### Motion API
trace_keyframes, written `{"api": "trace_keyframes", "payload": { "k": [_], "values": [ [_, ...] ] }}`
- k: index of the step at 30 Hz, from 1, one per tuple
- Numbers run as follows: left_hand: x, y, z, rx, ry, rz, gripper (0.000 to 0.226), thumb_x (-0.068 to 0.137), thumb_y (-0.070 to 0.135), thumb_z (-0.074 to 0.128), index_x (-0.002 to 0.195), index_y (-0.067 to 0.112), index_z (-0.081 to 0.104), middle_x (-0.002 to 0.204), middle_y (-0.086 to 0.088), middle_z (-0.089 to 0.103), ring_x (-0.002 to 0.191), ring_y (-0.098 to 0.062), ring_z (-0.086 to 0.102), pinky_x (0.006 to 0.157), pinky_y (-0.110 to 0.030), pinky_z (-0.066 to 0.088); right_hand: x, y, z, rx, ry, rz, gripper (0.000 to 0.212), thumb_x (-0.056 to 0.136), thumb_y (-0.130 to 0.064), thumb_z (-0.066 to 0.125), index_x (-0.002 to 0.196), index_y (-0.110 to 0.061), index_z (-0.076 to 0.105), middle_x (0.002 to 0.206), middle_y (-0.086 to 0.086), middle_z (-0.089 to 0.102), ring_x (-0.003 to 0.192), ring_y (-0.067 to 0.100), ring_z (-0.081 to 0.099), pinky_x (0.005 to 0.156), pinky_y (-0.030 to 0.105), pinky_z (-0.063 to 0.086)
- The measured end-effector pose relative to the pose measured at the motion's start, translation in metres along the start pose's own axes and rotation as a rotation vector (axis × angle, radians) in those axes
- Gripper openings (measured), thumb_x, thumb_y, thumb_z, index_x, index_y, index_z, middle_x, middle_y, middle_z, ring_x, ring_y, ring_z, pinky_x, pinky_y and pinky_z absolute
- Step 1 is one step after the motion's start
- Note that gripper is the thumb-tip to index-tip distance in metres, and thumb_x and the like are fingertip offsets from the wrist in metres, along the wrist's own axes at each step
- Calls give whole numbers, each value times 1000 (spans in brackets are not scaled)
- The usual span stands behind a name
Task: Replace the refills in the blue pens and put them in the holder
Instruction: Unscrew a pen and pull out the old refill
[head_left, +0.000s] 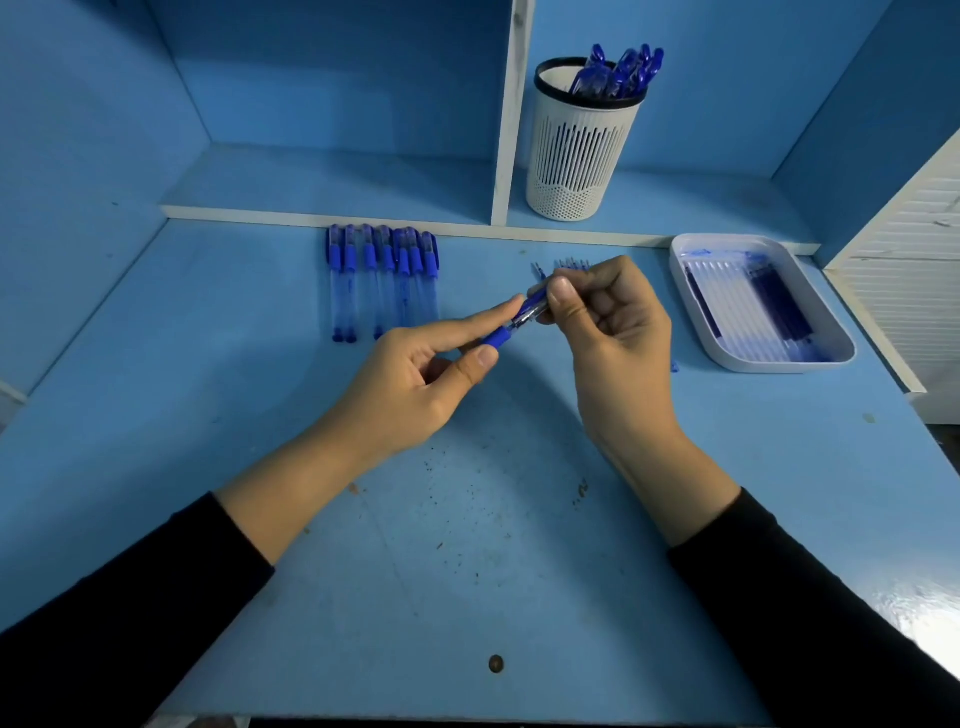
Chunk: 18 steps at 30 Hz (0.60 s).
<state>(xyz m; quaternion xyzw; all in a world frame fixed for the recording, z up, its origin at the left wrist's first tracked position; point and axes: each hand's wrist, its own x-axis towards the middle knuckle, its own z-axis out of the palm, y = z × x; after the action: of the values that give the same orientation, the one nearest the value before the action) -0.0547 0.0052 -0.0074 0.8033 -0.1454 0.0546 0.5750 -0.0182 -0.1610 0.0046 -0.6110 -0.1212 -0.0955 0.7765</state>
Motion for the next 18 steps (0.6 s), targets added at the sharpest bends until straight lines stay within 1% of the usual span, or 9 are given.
{"api": "trace_keyframes", "payload": {
  "k": [2,3,5,7,9,13,15,16,18],
  "values": [
    [0,-2,1,0,27,-9,39,95,22,58,128,44,56,76,18,60,56,-30,32,50,-30,34,2,-2,1,12,16,-16,15,93,3,57,83,-9,53,78,3,65,70,14,59,73,24,49],
    [0,-2,0,-8,43,-9,37,95,23,59,127,43,57,76,16,63,57,-29,30,51,-23,33,3,-4,0,14,27,-30,13,93,2,58,85,-9,54,77,3,64,71,15,59,73,24,49],
    [0,-1,0,-48,82,-12,33,95,23,62,123,41,61,79,12,68,55,-23,29,52,-18,33,8,-8,-5,12,54,-33,10,93,-1,59,90,-10,56,74,0,64,70,16,59,72,25,49],
    [1,0,-2,-91,133,-16,29,93,24,63,118,38,65,81,12,71,53,-13,33,52,-19,35,11,-12,-13,-1,61,12,11,92,-1,59,91,-12,57,70,-2,65,66,13,59,72,23,48],
    [2,3,-4,-93,178,-15,25,92,24,64,115,34,68,84,11,73,56,-16,40,53,-23,39,13,-13,-21,-81,35,73,9,91,-3,62,88,-11,61,68,-1,66,65,13,60,72,23,49],
    [5,4,-8,-71,252,-28,24,87,21,71,110,27,72,92,11,76,67,-11,64,66,-19,52,10,-8,-25,-254,-46,230,9,87,-7,69,91,-14,68,80,13,72,72,18,67,83,39,54],
    [5,3,-13,-5,277,-3,24,83,23,73,107,29,72,98,18,75,82,-8,71,82,-24,57,7,-5,-24,-319,-109,239,12,85,-5,70,92,-14,69,84,12,73,75,23,68,82,37,54],
    [5,2,-15,44,288,17,25,82,23,74,106,29,72,101,22,72,89,-6,71,86,-23,56,6,-4,-22,-377,-144,220,12,84,-6,71,92,-15,69,84,10,73,76,25,68,80,35,54],
    [5,3,-17,92,311,40,26,82,18,76,107,25,72,104,24,70,95,-1,70,88,-19,53,2,0,-19,-504,-197,178,10,82,-11,75,90,-16,70,82,3,73,76,17,67,74,25,53]
  ]
}}
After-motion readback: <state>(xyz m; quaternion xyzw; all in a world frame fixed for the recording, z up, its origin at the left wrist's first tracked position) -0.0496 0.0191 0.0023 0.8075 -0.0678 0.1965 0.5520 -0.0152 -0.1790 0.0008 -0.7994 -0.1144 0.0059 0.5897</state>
